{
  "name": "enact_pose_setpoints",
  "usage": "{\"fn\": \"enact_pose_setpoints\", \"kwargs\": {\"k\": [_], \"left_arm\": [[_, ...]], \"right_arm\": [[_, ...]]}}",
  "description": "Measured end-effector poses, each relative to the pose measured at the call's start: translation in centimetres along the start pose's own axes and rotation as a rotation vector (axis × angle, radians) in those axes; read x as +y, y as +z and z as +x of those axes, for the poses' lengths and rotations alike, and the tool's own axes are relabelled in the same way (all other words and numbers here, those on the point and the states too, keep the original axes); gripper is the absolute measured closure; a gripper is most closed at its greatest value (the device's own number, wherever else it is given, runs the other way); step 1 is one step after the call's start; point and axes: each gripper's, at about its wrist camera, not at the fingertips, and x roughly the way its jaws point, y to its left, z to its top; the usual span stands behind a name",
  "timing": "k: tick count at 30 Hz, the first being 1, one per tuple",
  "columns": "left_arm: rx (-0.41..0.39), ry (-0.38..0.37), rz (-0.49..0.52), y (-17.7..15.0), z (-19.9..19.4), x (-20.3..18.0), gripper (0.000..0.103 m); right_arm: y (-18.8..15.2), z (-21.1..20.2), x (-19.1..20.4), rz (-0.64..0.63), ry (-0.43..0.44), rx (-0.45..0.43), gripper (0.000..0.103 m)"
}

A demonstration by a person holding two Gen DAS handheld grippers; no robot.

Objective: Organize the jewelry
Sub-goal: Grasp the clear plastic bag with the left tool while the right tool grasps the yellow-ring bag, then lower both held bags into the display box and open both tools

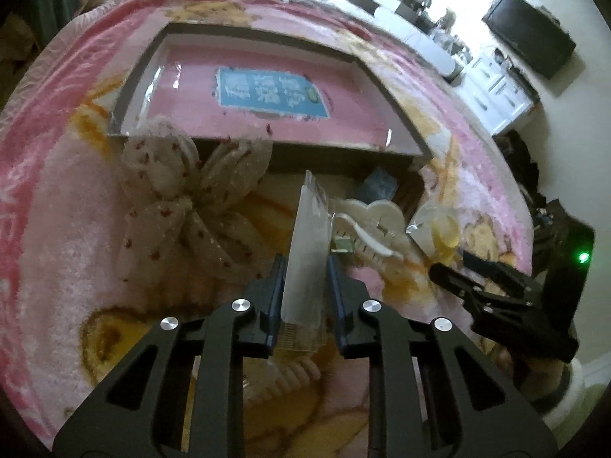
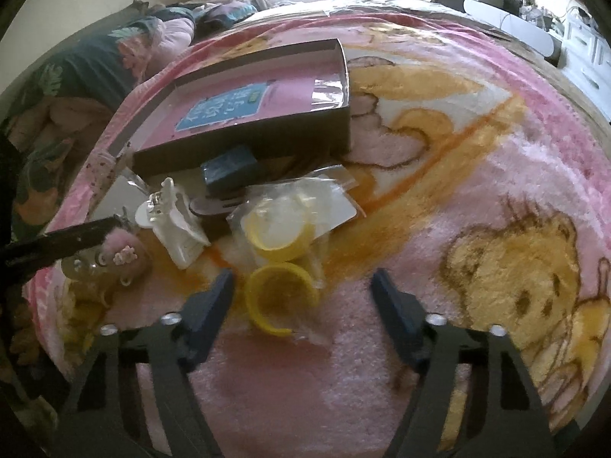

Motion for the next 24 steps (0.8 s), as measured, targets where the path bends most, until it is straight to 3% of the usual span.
{"fn": "enact_pose_setpoints", "kwargs": {"k": [1,4,15,24], "left_arm": [[-0.009,0.004,0.000,0.2,-0.2,0.0,0.089],[-0.034,0.000,-0.017,0.9,-1.0,0.4,0.089],[-0.138,0.008,-0.043,3.2,-4.6,1.9,0.089],[-0.219,0.051,-0.068,6.3,-6.6,4.0,0.089]], "right_arm": [[0.0,-0.3,-0.4,0.006,-0.006,-0.006,0.061],[-0.1,-0.7,-1.4,0.027,0.018,-0.010,0.066],[0.5,-4.7,-3.1,0.037,-0.024,-0.114,0.067],[5.4,-7.1,-2.1,-0.004,0.006,-0.205,0.067]]}}
